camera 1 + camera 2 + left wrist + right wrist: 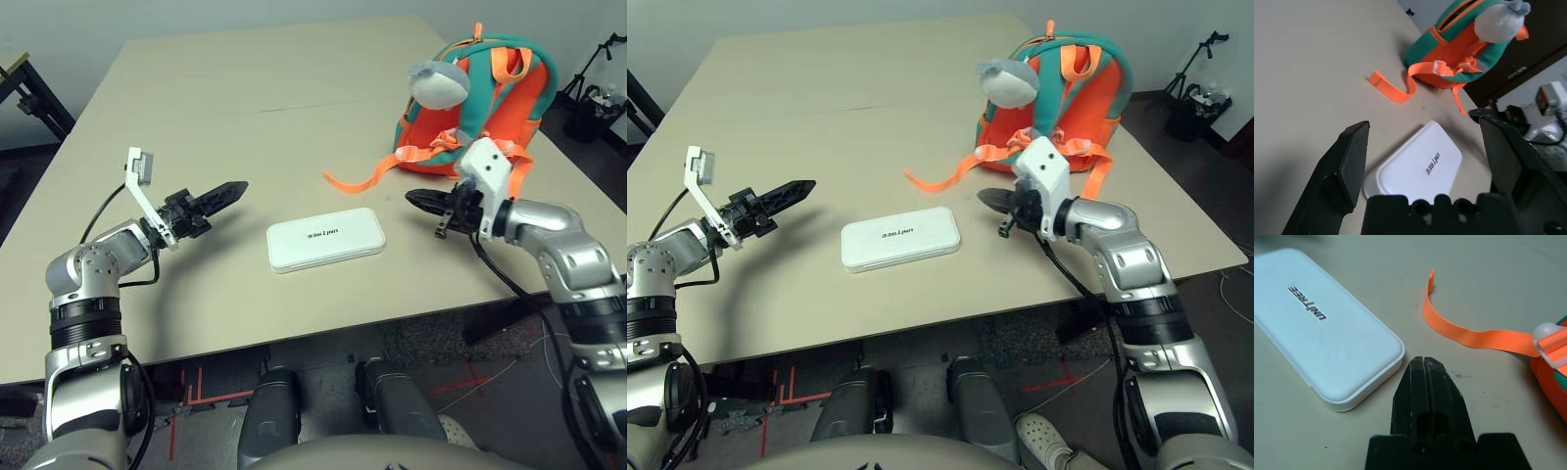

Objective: Put the pencil case into the backpack and zip it.

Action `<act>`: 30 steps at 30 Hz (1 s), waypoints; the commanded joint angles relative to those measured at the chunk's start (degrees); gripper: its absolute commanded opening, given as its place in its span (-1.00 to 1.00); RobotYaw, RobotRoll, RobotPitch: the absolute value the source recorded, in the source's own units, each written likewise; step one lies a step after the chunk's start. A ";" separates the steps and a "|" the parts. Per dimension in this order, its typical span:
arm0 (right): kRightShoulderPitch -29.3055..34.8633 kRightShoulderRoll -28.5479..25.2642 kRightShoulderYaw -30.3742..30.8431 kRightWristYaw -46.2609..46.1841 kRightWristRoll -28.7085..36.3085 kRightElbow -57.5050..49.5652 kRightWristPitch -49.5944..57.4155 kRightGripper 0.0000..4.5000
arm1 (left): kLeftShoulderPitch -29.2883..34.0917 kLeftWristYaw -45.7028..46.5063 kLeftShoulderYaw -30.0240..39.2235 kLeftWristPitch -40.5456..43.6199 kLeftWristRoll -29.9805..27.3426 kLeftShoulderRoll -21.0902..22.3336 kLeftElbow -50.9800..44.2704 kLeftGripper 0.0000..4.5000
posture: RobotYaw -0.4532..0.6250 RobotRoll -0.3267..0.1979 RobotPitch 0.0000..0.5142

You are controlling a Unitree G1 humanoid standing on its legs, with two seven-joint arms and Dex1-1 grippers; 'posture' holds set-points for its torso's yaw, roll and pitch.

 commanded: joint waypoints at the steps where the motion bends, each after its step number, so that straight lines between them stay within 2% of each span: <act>1: -1.44 0.11 2.30 1.66 -2.86 3.04 -3.03 -0.98 | -1.69 -1.01 -0.85 1.82 0.62 1.06 4.39 1.00 | -0.35 0.25 -0.64; 5: -2.10 0.35 2.86 2.50 -4.05 4.62 -4.60 -0.98 | -4.44 0.40 -1.15 6.98 1.40 1.94 10.82 1.00 | -0.36 0.25 -0.64; 9: -2.10 0.36 3.10 2.81 -5.64 5.59 -6.04 -0.98 | -5.29 -3.65 -4.00 17.74 -0.64 3.46 12.82 1.00 | -0.36 0.25 -0.64; 15: -1.17 -0.09 2.46 2.98 -6.88 5.56 -6.68 -0.98 | -7.38 -5.40 -9.01 16.63 4.05 3.61 17.31 1.00 | -0.39 0.25 -0.64; 24: -0.87 -0.86 2.26 3.21 -8.41 5.64 -7.39 -0.98 | -10.82 -10.81 -14.95 20.50 6.12 3.96 21.41 1.00 | -0.41 0.25 -0.63; 30: 0.10 -1.67 3.36 3.48 -10.35 5.43 -8.42 -0.98 | -11.61 -11.96 -16.60 21.42 7.61 3.22 23.63 1.00 | -0.42 0.25 -0.61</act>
